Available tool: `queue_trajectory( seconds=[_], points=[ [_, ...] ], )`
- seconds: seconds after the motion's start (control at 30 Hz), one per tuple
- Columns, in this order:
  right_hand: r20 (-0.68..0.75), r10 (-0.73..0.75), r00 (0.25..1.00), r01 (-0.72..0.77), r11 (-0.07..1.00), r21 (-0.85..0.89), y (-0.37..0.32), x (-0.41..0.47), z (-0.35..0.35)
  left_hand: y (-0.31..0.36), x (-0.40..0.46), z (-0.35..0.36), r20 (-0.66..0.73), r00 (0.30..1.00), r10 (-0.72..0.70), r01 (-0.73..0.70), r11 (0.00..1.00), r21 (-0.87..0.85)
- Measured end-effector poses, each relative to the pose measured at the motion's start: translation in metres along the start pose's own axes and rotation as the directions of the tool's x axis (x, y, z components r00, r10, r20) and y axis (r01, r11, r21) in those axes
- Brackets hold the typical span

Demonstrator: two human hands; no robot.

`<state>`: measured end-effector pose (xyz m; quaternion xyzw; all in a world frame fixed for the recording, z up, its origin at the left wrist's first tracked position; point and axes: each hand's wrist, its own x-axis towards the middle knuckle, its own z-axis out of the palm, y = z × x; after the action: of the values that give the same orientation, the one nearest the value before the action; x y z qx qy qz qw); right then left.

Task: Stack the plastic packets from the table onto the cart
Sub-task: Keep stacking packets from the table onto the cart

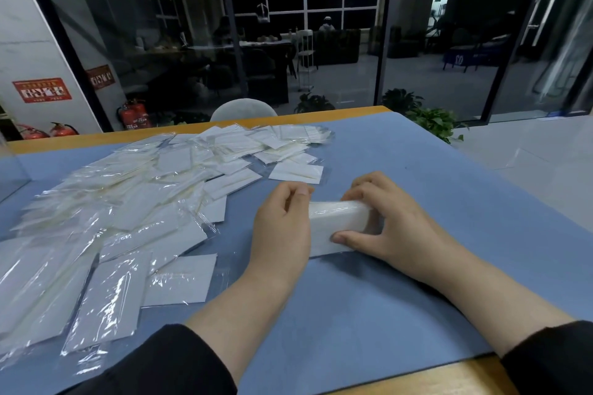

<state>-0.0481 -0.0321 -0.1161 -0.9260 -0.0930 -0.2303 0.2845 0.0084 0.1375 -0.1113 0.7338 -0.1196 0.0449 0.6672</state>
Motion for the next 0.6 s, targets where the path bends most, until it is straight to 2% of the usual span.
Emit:
queue_trajectory(
  seconds=[0.2, 0.3, 0.47, 0.53, 0.6],
  points=[
    [0.105, 0.069, 0.992, -0.074, 0.996, 0.050, -0.002, -0.003, -0.003, 0.002, -0.003, 0.002, 0.117, 0.993, -0.006, 0.004, 1.000, 0.014],
    [0.084, 0.100, 0.991, -0.106, 0.992, 0.072, 0.000, -0.003, -0.004, 0.005, -0.001, -0.003, 0.174, 0.985, 0.011, -0.016, 1.000, 0.025],
    [-0.005, 0.072, 0.997, -0.071, 0.995, 0.075, -0.001, -0.008, -0.023, 0.009, -0.003, -0.022, 0.405, 0.908, 0.106, -0.199, 0.960, 0.194],
    [-0.026, 0.069, 0.997, -0.067, 0.996, 0.064, -0.006, -0.016, -0.037, 0.017, -0.007, -0.020, 0.447, 0.884, 0.140, -0.279, 0.924, 0.262],
    [-0.054, 0.078, 0.996, -0.076, 0.996, 0.044, -0.012, -0.028, -0.052, 0.030, -0.014, -0.009, 0.481, 0.857, 0.184, -0.338, 0.906, 0.257]
  ],
)
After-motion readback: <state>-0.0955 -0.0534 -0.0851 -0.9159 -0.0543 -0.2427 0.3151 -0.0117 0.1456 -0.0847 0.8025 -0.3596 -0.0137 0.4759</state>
